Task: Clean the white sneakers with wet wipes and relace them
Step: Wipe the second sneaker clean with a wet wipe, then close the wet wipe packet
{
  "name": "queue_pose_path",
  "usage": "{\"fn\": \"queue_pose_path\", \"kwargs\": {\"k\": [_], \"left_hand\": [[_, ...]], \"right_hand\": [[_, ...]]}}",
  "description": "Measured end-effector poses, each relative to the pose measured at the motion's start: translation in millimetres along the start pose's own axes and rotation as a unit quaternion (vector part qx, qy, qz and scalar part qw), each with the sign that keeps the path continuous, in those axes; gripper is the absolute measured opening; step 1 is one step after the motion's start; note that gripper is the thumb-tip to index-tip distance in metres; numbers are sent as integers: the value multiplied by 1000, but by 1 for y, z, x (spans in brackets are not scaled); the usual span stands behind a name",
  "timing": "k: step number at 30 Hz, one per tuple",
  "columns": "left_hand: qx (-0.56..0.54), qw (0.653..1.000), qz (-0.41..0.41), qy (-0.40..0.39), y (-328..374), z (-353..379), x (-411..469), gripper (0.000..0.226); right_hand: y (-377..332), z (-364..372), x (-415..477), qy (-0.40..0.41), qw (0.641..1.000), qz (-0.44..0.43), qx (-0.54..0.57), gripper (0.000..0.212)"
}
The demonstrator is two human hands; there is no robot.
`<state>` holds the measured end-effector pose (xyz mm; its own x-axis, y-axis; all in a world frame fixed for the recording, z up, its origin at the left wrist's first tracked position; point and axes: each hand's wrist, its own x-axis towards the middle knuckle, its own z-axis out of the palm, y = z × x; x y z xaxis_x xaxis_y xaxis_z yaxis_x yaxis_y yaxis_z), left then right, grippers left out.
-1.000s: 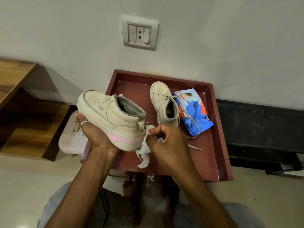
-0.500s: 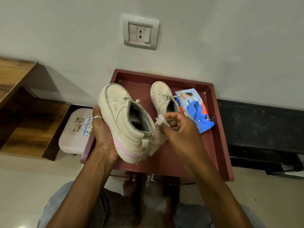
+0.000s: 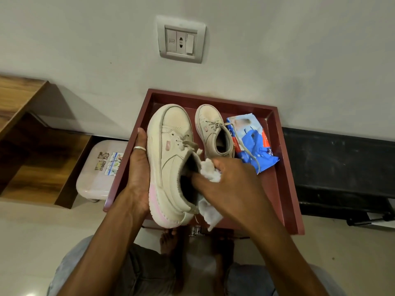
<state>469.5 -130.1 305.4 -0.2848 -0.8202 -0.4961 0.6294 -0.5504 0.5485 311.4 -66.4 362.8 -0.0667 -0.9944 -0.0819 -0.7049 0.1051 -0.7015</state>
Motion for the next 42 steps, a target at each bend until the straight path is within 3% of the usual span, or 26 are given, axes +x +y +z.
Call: {"fn": "queue_pose_path", "kwargs": {"k": [5,9,12,17,21,26,30,33,37,39,42], "left_hand": [[76,997,-5,7,1,5,-1,93],[187,977,25,100,10,-5,4,107],[214,963,70,147,13,-5,9,86],[305,930,112,169,10,-10,16,40],[350,911,112,187,5,-16,26,38],[353,914,98,173,3,-22,29,38],[380,898,107,195,3,-17,25,38],[478,833,172,217,-3,-19,22,45],[592,722,280,224,-12,-15,21,47],[620,683,329,202,-20,-7,22,42],[658,631,375,169,-33,6,27,37]], "right_hand": [[9,5,4,93,994,-50,-15,35],[2,-2,12,148,982,-89,-82,31],[-3,9,36,166,974,-93,-120,25],[12,62,78,108,990,-7,-92,18],[23,91,95,128,986,2,-109,20],[29,103,106,130,983,-19,-129,25],[27,87,108,108,990,-38,-84,37],[25,46,113,110,993,-10,-29,45],[56,-4,121,160,971,47,170,25],[78,-17,118,200,959,72,187,26],[106,-29,119,227,948,126,187,44]]}}
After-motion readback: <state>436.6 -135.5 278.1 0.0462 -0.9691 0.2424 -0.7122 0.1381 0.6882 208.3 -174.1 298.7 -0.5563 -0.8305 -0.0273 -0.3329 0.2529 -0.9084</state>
